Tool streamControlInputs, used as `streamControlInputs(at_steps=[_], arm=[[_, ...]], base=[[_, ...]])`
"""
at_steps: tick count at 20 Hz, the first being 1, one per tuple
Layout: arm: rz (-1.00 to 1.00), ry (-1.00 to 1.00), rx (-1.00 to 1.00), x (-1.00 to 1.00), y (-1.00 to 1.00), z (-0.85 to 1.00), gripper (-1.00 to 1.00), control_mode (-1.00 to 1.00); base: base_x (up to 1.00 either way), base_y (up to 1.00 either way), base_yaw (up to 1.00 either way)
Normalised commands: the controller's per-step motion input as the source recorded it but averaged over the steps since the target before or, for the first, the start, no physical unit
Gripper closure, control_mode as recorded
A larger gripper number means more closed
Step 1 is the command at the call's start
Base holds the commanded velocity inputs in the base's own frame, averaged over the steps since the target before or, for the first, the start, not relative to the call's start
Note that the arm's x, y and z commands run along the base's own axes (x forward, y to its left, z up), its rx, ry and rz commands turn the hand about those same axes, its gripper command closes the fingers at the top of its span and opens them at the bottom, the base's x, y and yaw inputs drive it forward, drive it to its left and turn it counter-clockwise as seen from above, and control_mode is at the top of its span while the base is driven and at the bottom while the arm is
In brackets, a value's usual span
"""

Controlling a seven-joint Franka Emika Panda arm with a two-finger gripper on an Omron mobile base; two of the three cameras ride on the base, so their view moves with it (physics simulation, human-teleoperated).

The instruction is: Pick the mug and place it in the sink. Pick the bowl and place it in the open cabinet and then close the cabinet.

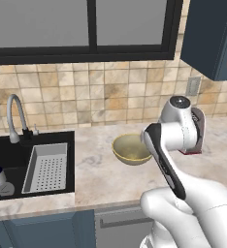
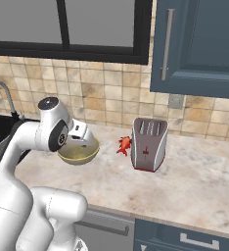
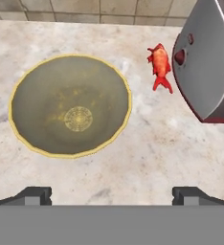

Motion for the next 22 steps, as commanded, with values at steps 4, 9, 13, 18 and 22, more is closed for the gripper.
streamControlInputs(at_steps=[4,9,13,18,22], arm=[[0.0,0.0,0.0,0.0,-0.07,-0.29,-1.0,-1.0],[0.0,0.0,0.0,0.0,-0.13,-0.18,-1.0,-1.0],[0.0,0.0,0.0,0.0,-0.12,-0.14,-1.0,-1.0],[0.0,0.0,0.0,0.14,-0.08,-0.08,-1.0,-1.0],[0.0,-0.05,-0.01,0.27,-0.01,-0.06,-1.0,-1.0]], base=[[0.0,0.0,0.0],[0.0,0.0,0.0],[0.0,0.0,0.0],[0.0,0.0,0.0],[0.0,0.0,0.0]])
